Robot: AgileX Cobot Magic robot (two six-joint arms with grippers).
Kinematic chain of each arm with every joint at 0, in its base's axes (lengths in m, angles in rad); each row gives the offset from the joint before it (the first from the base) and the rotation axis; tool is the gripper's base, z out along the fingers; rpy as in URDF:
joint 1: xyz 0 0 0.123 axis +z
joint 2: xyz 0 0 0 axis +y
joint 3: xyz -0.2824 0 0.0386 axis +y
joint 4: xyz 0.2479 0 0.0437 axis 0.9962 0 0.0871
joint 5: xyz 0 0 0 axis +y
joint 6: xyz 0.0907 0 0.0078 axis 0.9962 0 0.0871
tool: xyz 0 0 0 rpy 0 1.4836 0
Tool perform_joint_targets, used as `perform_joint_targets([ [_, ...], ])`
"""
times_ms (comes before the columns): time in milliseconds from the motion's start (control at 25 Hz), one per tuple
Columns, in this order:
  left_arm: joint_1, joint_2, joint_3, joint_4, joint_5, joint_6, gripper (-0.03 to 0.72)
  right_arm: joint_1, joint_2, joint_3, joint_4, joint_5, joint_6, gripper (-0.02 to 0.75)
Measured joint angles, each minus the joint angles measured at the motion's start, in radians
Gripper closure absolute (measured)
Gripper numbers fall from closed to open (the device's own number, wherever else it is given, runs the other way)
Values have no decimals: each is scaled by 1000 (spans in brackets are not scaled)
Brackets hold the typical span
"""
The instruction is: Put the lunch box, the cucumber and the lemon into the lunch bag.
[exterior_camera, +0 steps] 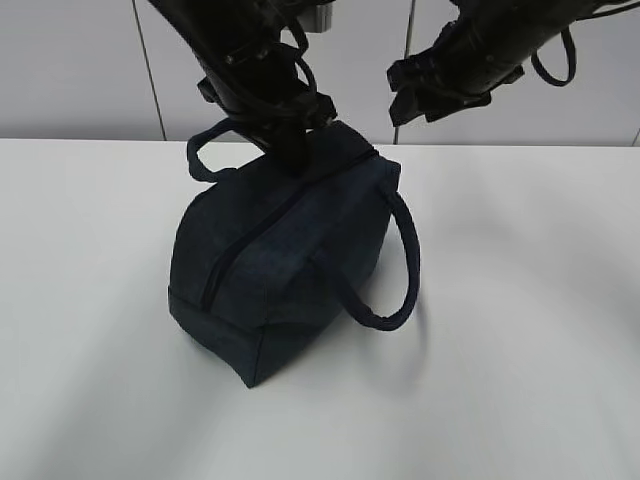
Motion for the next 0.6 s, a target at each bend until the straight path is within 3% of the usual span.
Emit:
perform_joint_targets([
  [360,13,0,0,27,6,-29,652,0,-25,-58,-176,338,94,410],
  [600,13,0,0,31,16,-65,511,0,-29,-90,-294,431,119,412],
])
